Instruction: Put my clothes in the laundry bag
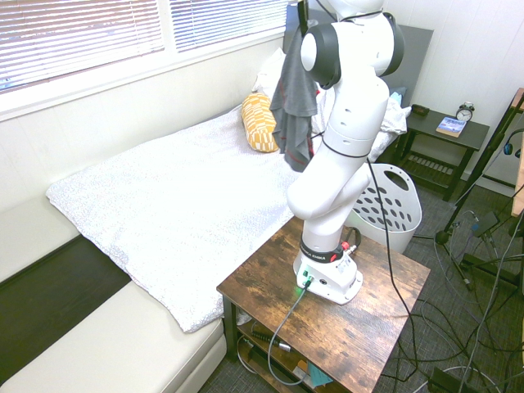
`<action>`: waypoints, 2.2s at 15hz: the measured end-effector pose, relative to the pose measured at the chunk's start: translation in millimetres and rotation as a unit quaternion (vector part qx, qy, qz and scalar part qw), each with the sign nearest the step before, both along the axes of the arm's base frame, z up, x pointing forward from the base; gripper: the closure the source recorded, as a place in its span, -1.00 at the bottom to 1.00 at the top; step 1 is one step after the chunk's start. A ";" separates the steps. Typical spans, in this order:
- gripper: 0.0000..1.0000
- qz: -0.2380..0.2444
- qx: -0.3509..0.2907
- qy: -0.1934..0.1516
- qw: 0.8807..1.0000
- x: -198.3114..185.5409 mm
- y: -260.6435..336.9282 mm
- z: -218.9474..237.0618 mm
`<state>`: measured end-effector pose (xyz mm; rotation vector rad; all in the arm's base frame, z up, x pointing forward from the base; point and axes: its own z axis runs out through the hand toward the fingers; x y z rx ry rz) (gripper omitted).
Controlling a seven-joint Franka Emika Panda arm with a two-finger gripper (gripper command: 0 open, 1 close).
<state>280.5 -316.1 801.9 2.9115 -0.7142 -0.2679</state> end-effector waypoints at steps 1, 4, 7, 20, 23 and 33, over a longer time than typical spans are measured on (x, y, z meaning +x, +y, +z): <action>1.00 -0.001 0.002 0.006 1.000 -14.3 -21.3 2.3; 1.00 -0.016 0.041 0.046 0.998 -60.8 -88.1 -21.8; 1.00 -0.045 0.079 0.086 0.992 -88.1 -141.0 -75.0; -1.00 -0.290 0.187 0.075 0.936 -208.4 -173.0 -493.5; -1.00 -0.302 0.174 0.076 0.934 -204.6 -159.8 -521.8; -1.00 -0.266 0.113 -0.076 0.954 -72.2 -156.6 -382.1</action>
